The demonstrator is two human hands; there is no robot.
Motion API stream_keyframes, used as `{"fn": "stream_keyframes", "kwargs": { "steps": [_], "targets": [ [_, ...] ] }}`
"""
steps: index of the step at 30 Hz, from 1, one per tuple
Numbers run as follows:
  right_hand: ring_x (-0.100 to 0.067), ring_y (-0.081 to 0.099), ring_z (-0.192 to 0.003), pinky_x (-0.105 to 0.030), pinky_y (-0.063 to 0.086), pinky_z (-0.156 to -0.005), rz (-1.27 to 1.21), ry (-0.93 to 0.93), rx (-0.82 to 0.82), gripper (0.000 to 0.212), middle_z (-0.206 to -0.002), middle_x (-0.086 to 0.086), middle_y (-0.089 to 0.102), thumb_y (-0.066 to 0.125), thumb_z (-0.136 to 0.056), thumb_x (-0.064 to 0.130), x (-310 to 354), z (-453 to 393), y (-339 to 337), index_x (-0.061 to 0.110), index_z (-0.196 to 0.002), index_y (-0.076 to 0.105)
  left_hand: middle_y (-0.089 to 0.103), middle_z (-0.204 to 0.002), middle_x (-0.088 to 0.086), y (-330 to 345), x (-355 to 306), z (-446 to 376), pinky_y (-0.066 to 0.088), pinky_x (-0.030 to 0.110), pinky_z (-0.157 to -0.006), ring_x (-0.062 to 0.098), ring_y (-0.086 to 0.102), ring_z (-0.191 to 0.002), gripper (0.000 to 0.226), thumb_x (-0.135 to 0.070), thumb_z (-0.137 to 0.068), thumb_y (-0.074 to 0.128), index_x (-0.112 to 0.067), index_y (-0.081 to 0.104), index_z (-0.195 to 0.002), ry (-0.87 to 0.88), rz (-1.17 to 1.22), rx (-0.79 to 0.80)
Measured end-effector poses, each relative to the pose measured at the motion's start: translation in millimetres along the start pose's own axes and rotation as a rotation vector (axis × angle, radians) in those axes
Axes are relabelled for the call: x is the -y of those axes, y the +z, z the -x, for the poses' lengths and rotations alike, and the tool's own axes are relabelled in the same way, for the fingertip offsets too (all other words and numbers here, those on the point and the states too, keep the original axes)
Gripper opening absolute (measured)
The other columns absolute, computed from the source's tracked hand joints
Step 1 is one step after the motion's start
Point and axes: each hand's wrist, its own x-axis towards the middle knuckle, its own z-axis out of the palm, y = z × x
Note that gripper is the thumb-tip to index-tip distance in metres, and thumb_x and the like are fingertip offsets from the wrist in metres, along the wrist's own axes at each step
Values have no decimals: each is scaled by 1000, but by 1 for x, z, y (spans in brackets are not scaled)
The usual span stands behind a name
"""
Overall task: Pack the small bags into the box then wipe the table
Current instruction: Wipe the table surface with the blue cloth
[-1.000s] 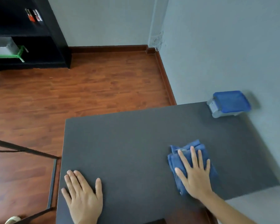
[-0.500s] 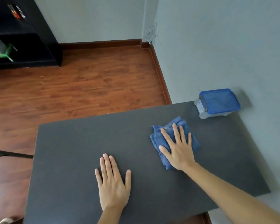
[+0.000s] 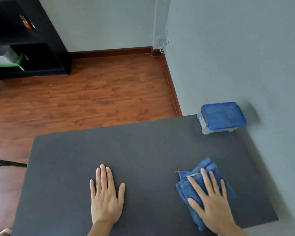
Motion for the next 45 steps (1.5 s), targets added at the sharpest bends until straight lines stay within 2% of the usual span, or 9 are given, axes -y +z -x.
{"fn": "stream_keyframes", "kwargs": {
  "steps": [5,9,12,17,22,28,31,38,45],
  "targets": [
    [-41,14,-148,-68,17,-113,-147,578,-29,86,-163,-16,14,-6,-83,75,20,-65,-31,36,-152,24,7,-161,11,5,4,-1,17,51,-118,26,5,-149,79,-56,-93,6,-2,11,-151,12,-35,-38],
    [-39,23,-147,-63,17,-114,-77,62,-4,64,-162,-12,19,32,-91,65,101,-40,-9,40,-150,27,3,-161,10,4,0,2,13,48,-120,24,-1,-150,82,-58,-91,1,-3,10,-151,-15,-35,-31],
    [-37,32,-144,-61,25,-110,-59,-150,20,63,-162,-7,21,35,-89,68,87,28,3,45,-148,31,10,-161,15,-1,-3,12,16,50,-120,28,5,-149,87,-61,-90,-6,-2,15,-151,-72,-14,-23],
    [-43,44,-124,-58,37,-94,3,334,-85,66,-146,-10,44,28,-85,75,-39,45,-17,47,-144,34,7,-161,13,5,12,54,4,44,-119,26,2,-149,80,-60,-94,13,-5,13,-151,-79,-1,2],
    [-61,12,-138,-77,13,-107,-234,721,14,93,-160,-19,8,11,-70,94,-23,-32,-38,46,-149,21,1,-162,11,6,58,83,-1,42,-120,25,-5,-150,83,-64,-92,15,-7,5,-152,-183,-13,-25],
    [-59,13,-140,-72,12,-108,-22,43,22,71,-161,-21,16,31,-84,71,172,8,6,46,-149,22,-4,-161,12,-8,120,100,1,44,-122,25,-8,-149,88,-68,-87,2,-8,-4,-151,-324,23,-46],
    [-54,15,-143,-69,14,-109,12,-195,37,66,-163,-14,17,28,-87,72,162,40,25,50,-148,22,-2,-162,12,-12,152,106,4,46,-122,25,-7,-149,89,-69,-86,-2,-8,-2,-152,-359,38,-69],
    [-55,-7,-144,-71,-2,-112,-263,688,31,76,-163,-17,-3,11,-83,83,150,-44,-18,49,-151,11,6,-161,15,-9,190,114,7,48,-121,29,-1,-149,84,-64,-91,11,-8,8,-152,-313,49,-83],
    [-53,7,-146,-69,11,-113,-14,-225,36,64,-164,-11,12,32,-91,71,323,23,29,50,-149,18,14,-159,21,-11,189,115,12,51,-119,34,10,-148,85,-64,-90,9,-4,17,-151,-282,52,-78]
  ]
}}
